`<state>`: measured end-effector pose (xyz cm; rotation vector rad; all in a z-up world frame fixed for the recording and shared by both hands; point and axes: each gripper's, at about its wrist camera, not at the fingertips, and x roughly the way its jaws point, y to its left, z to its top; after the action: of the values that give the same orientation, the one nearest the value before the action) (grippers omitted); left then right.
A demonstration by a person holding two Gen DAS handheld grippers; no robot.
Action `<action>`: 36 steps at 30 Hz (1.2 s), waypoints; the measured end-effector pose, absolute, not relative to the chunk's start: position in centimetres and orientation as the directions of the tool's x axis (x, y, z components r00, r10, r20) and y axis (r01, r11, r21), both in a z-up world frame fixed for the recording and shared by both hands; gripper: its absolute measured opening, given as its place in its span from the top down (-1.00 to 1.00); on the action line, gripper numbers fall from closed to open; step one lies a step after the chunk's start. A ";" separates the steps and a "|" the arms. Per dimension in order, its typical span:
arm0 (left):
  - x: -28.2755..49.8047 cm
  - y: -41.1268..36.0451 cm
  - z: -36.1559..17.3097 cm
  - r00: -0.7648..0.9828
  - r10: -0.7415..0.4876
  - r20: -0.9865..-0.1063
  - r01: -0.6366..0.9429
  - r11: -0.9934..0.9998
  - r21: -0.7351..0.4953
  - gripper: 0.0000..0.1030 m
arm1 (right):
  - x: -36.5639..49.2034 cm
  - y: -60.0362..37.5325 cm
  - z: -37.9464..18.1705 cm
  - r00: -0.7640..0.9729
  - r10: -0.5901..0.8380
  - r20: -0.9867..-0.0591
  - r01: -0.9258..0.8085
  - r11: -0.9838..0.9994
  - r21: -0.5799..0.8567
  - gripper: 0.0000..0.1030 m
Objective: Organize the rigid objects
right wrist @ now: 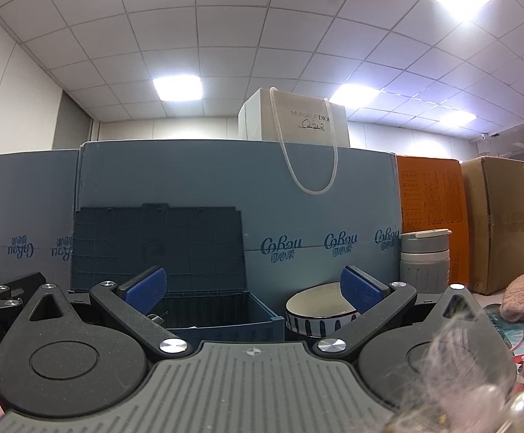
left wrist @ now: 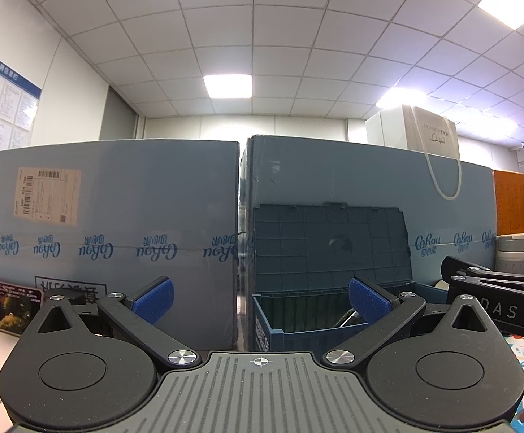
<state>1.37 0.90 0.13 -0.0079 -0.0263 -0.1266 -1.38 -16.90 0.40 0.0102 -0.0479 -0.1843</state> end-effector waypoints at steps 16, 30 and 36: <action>1.5 0.9 0.1 0.992 -0.119 0.027 0.120 0.993 -0.008 -1.00 | -1.0 -16.9 0.5 0.983 -0.182 0.032 0.182 0.983 -0.002 -1.00; 1.4 0.8 0.2 0.993 -0.118 0.026 0.118 0.993 -0.004 -1.00 | -0.7 -16.7 0.5 0.984 -0.176 0.005 0.176 0.984 -0.022 -1.00; 1.5 0.9 0.1 0.995 -0.097 0.022 0.097 0.995 -0.007 -1.00 | -0.6 -16.7 0.5 0.984 -0.176 -0.001 0.175 0.984 -0.023 -1.00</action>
<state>1.50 0.86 0.12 -0.0079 -0.0212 -0.0976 -0.61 -16.66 0.54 -0.0233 0.0027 -0.1765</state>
